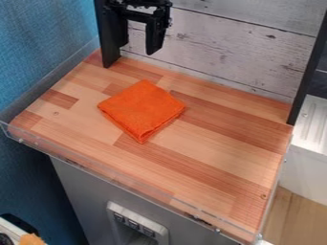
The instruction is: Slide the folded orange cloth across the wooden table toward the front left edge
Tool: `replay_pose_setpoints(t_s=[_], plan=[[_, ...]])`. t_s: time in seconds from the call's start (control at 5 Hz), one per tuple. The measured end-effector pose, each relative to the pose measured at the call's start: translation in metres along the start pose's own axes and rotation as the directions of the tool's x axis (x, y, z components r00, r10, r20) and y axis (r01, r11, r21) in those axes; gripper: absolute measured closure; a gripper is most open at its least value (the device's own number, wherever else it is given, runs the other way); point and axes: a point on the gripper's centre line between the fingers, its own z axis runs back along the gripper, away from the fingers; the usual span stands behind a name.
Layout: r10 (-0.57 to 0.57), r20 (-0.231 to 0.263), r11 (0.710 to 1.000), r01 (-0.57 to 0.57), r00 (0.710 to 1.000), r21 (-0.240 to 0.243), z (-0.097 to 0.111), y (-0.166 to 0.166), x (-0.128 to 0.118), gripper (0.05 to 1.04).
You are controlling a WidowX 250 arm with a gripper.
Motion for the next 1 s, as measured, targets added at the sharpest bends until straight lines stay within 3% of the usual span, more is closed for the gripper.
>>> replay_pose_setpoints(t_s=[0.4,0.6,0.8,1.0], plan=[[0.078,0.038,0.997,-0.078,0.996,0.005,-0.024,0.000,0.002,0.718],[0.131,0.055,0.991,-0.132,0.990,0.005,-0.046,0.001,0.006,0.936],[0.178,0.090,0.984,-0.179,0.980,0.003,-0.064,0.001,0.011,1.018],[0.207,0.106,0.978,-0.209,0.973,0.000,-0.080,-0.004,0.017,1.025]])
